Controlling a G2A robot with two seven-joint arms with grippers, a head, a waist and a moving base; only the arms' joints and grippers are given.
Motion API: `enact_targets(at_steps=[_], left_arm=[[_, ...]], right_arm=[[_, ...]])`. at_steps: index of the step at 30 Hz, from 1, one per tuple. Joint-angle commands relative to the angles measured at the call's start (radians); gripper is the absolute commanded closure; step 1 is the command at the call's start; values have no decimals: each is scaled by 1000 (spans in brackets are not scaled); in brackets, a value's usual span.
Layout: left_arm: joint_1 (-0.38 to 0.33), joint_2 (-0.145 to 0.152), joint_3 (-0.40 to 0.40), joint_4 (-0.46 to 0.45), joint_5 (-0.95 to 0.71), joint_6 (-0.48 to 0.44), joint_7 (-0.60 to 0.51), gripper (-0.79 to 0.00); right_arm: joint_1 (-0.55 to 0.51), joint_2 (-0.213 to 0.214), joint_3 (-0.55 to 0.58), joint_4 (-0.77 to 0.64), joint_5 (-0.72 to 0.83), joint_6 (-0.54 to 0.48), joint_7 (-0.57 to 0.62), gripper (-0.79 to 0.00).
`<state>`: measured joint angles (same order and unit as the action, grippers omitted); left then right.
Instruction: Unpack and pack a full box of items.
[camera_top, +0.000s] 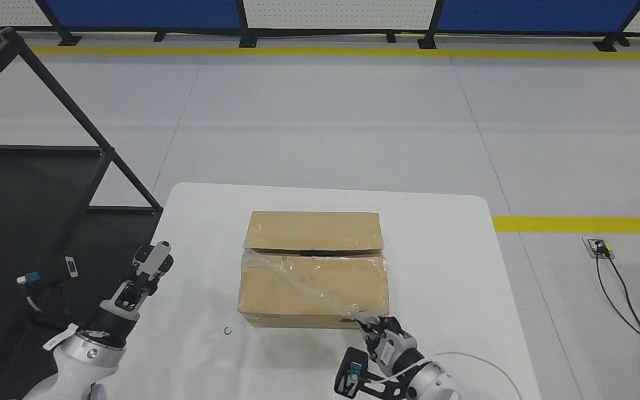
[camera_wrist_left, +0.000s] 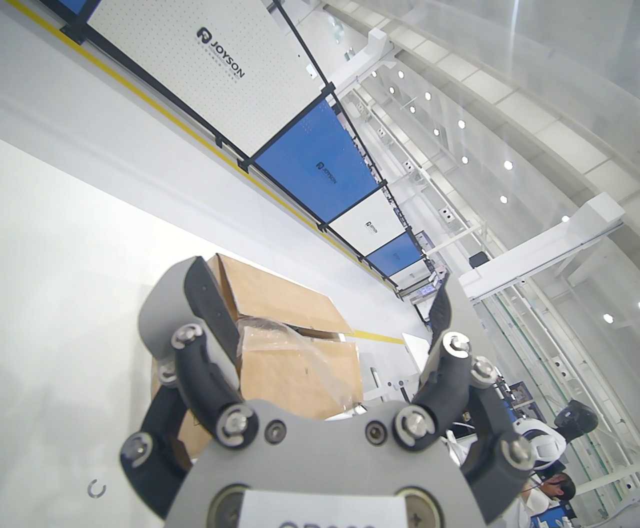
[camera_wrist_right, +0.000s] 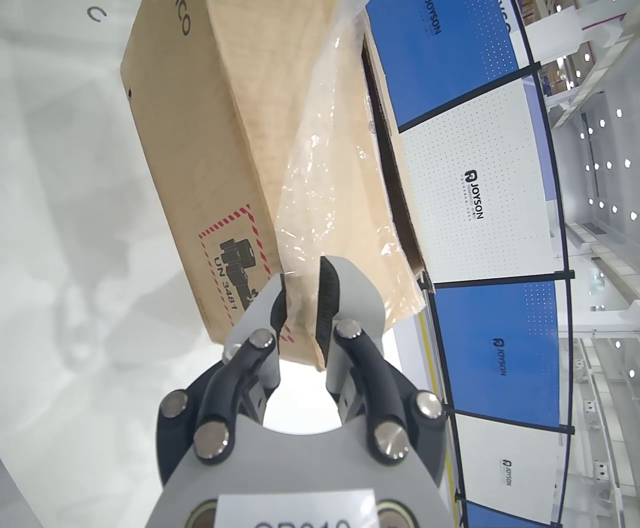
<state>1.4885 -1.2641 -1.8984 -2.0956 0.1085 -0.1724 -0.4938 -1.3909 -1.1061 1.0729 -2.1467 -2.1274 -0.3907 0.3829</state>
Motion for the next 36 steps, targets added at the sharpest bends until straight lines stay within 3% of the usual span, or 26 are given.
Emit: enact_targets(at_steps=[1,8,14,17,29,36], left_arm=[[0,0,0,0,0,0,0,-785],[0,0,0,0,0,0,0,-785],[0,0,0,0,0,0,0,-785],[0,0,0,0,0,0,0,-785],[0,0,0,0,0,0,0,-785],[-2,2,26,10,19,-17,34,-785]], right_arm=[[6,-2,4,-4,17,-13,2,0],[22,-10,43,-25,192,-47,-45,0],[69,-10,153,30,577,-209,-107,0],[110,-9,196,72,727,-266,-56,0],[110,-10,195,75,759,-253,-39,0],[152,-22,170,89,1012,-159,74,0]])
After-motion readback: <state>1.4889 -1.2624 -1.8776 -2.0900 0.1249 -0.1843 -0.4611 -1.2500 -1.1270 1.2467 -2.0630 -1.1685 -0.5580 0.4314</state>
